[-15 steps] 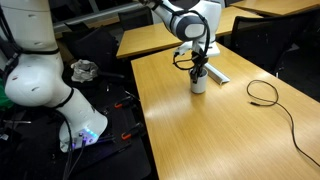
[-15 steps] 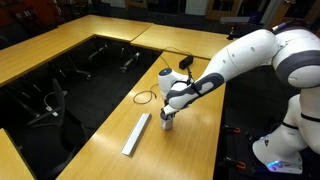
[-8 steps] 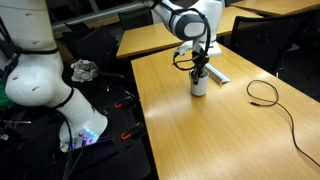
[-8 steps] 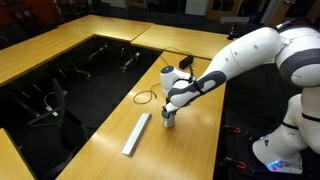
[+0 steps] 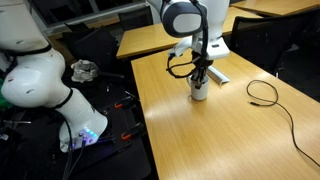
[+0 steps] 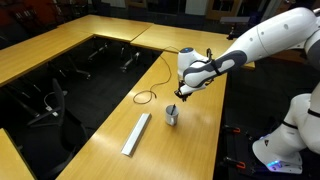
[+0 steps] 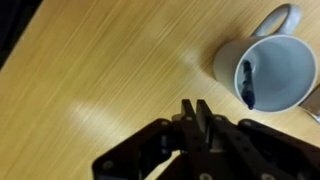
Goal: Move the white mug forward
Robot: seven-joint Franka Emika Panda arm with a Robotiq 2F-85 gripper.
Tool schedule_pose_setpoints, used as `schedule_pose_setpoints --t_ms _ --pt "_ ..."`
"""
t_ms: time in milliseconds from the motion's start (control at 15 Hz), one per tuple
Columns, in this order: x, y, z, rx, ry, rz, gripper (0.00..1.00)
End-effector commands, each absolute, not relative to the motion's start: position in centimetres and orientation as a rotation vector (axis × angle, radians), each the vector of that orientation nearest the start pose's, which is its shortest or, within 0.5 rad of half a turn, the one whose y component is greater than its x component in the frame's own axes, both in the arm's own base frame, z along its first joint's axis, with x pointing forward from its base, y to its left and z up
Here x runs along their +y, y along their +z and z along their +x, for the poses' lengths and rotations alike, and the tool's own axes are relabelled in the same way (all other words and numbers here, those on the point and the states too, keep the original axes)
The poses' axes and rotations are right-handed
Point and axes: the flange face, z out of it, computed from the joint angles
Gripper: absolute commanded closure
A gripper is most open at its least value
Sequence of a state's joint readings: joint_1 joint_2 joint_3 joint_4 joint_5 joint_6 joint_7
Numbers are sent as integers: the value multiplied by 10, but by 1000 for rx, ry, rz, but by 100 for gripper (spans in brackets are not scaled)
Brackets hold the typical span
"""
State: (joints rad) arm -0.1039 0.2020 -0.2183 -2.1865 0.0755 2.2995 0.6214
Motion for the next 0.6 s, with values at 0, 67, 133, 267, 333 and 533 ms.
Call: schedule_pose_setpoints --t_ms 0,67,133,267,333,533 --pt "-173 301 497 1436 71 -2720 95" --pt "-171 303 494 1416 70 -2714 64" --pt "-167 303 492 1401 61 -2710 67" --pt "-157 302 492 1392 45 -2710 60" --pt "-151 299 493 1387 36 -2715 52" --pt "-135 285 503 1365 12 -2723 31"
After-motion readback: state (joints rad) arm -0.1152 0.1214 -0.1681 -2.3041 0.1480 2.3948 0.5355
